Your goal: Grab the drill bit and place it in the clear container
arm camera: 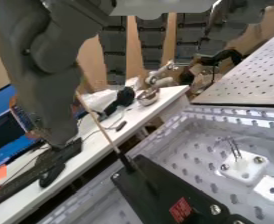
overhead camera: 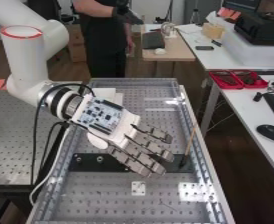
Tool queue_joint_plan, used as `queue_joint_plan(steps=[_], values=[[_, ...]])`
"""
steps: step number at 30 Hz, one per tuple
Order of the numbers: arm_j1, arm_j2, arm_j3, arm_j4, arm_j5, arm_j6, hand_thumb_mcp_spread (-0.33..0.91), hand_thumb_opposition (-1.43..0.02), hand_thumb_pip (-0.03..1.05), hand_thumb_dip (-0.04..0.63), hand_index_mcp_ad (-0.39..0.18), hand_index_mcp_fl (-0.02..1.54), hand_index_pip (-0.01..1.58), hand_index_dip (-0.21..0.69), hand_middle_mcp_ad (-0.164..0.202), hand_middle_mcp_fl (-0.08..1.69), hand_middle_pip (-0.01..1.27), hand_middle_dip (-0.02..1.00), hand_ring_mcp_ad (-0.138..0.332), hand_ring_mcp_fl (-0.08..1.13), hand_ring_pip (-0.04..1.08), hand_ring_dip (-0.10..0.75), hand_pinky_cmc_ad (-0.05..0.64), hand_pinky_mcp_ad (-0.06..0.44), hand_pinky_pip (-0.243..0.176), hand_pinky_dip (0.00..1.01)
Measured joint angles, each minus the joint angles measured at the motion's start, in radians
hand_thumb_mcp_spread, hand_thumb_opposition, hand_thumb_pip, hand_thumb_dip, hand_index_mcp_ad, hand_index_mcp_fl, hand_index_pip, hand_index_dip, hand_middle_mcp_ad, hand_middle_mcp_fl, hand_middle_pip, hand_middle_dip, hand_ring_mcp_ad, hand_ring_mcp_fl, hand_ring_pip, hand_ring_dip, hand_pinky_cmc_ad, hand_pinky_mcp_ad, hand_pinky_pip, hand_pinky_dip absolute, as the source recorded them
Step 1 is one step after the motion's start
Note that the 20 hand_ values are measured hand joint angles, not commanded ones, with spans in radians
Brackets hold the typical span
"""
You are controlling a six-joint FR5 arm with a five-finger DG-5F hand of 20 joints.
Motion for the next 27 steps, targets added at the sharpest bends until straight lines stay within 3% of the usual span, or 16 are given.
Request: queue_joint_plan(steps=[7,16,27], values=[[0.017,-0.084,0.043,0.079,0.071,0.016,0.37,-0.79,0.61,0.255,-0.087,0.34,0.39,0.494,0.103,0.08,0.15,0.11,0.168,0.04,0.10,-0.038,0.141,0.091,-0.087,0.11],[0.017,-0.097,0.048,0.098,0.090,0.005,0.38,-0.80,0.60,0.253,-0.094,0.34,0.62,0.471,0.103,0.10,0.15,0.14,0.168,0.04,0.09,-0.038,0.140,0.091,-0.087,0.11],[0.028,-0.130,0.078,0.078,0.112,-0.004,0.41,-0.81,0.60,0.257,-0.110,0.24,1.06,0.461,0.103,0.12,0.15,0.16,0.168,0.04,0.09,-0.038,0.140,0.091,-0.087,0.11]])
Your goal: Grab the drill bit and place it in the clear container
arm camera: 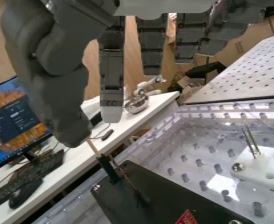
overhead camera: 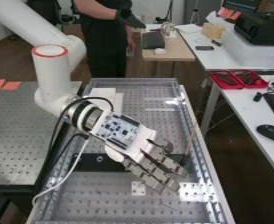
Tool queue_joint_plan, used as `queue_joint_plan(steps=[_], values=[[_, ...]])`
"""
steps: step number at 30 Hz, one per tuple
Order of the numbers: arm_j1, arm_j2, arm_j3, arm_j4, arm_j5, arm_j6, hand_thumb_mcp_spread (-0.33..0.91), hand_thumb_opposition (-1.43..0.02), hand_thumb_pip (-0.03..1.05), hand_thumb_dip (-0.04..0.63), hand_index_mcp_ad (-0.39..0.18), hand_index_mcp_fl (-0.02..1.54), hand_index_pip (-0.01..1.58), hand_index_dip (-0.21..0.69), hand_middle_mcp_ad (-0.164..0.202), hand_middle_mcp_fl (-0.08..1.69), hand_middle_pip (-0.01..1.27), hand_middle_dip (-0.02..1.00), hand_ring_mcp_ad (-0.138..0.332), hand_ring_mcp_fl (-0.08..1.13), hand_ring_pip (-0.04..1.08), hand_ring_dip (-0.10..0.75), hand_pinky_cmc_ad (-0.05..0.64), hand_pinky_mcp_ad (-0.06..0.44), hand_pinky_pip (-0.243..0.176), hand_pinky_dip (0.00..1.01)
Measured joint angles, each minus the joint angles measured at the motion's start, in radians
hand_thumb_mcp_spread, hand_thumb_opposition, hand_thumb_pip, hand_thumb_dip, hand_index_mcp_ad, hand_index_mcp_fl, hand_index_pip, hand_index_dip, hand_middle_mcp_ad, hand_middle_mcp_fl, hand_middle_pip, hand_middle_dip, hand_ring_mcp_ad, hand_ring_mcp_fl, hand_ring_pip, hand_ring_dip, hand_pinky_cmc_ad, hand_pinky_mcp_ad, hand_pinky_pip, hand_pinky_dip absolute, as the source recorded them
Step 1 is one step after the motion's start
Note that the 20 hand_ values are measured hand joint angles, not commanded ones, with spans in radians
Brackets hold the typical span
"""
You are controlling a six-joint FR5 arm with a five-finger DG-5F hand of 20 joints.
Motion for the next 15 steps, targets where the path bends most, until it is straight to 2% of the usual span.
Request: queue_joint_plan(steps=[8,15], values=[[0.000,-0.031,0.024,-0.022,0.003,0.007,0.42,-0.81,0.59,0.258,-0.119,0.24,1.17,0.457,0.101,0.11,0.14,0.17,0.168,0.04,0.10,-0.030,0.138,0.091,-0.087,0.11],[-0.001,-0.049,0.035,-0.019,0.010,0.012,0.43,-0.81,0.58,0.255,-0.120,0.25,1.19,0.461,0.101,0.13,0.14,0.17,0.166,0.04,0.10,-0.026,0.145,0.089,-0.087,0.12]])
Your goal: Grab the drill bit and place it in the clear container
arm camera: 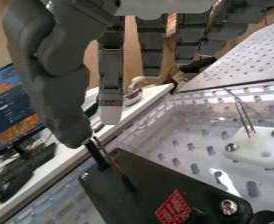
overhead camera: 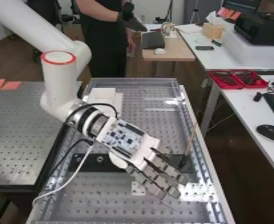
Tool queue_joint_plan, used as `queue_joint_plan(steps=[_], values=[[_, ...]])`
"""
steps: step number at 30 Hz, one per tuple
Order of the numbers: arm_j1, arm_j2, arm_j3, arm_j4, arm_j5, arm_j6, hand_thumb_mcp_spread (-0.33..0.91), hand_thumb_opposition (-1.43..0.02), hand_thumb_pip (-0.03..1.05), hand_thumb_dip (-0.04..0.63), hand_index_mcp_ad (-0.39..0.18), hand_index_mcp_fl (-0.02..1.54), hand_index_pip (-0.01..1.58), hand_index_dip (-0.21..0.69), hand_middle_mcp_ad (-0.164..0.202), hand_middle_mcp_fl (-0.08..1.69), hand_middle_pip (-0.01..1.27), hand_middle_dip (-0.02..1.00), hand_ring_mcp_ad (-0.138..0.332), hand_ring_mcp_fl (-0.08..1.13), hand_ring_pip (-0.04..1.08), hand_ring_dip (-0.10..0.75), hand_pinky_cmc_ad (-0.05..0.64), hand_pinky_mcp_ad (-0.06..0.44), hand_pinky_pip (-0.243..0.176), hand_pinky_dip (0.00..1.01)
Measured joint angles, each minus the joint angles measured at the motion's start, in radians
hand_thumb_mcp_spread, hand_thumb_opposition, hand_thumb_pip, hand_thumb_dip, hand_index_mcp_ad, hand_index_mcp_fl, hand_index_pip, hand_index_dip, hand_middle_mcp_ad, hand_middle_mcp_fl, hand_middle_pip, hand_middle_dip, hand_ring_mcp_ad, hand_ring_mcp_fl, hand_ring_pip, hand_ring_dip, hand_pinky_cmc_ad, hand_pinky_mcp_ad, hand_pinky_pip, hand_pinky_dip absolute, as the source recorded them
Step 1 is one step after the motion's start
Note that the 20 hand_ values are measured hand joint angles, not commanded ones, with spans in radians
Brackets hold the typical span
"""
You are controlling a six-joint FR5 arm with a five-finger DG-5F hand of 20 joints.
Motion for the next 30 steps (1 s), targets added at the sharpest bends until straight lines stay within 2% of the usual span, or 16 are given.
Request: queue_joint_plan(steps=[12,30], values=[[0.010,-0.024,0.012,0.028,0.009,-0.001,0.44,-0.81,0.58,0.255,-0.122,0.29,1.20,0.445,0.101,0.15,0.14,0.18,0.168,0.05,0.10,-0.023,0.150,0.089,-0.087,0.12],[0.006,-0.040,0.020,0.024,0.009,0.011,0.47,-0.81,0.54,0.258,-0.134,0.34,1.20,0.428,0.101,0.18,0.14,0.19,0.171,0.06,0.09,-0.024,0.168,0.096,-0.087,0.12]])
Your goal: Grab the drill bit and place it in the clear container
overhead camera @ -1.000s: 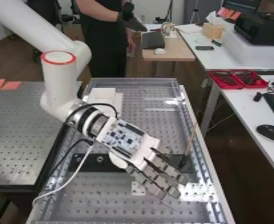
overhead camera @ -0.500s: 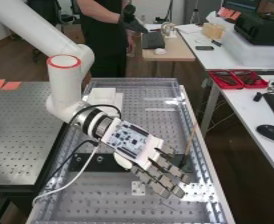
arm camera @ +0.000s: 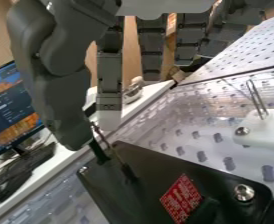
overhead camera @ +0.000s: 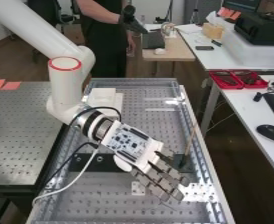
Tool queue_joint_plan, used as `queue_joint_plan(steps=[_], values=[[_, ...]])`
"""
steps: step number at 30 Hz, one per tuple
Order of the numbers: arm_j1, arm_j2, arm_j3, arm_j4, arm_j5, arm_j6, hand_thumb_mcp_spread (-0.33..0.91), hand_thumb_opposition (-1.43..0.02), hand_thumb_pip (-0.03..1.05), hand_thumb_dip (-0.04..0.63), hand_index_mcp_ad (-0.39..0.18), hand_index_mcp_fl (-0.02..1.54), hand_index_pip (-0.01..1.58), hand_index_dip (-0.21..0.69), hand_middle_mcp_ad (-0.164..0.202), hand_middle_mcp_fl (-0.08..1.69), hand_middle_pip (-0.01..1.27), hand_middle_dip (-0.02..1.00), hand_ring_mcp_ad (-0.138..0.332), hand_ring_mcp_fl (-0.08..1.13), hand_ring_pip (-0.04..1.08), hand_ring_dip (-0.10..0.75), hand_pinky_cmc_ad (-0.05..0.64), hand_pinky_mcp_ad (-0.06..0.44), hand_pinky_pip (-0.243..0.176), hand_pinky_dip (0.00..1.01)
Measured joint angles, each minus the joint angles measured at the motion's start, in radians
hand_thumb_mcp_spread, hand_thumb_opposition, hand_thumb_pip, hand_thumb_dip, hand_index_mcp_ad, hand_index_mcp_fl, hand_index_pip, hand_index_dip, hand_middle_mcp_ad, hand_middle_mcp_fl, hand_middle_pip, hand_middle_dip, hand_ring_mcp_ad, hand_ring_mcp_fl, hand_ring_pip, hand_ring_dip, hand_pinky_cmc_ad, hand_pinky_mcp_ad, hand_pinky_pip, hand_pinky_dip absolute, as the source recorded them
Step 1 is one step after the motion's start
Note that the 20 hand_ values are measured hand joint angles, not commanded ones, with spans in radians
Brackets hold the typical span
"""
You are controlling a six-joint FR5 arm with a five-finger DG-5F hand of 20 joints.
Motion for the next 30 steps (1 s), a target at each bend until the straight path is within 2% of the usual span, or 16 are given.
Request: queue_joint_plan(steps=[30], values=[[-0.003,-0.019,0.013,-0.005,-0.011,-0.002,0.47,-0.83,0.53,0.258,-0.138,0.38,1.20,0.428,0.101,0.18,0.14,0.19,0.175,0.06,0.09,-0.024,0.168,0.101,-0.087,0.12]])
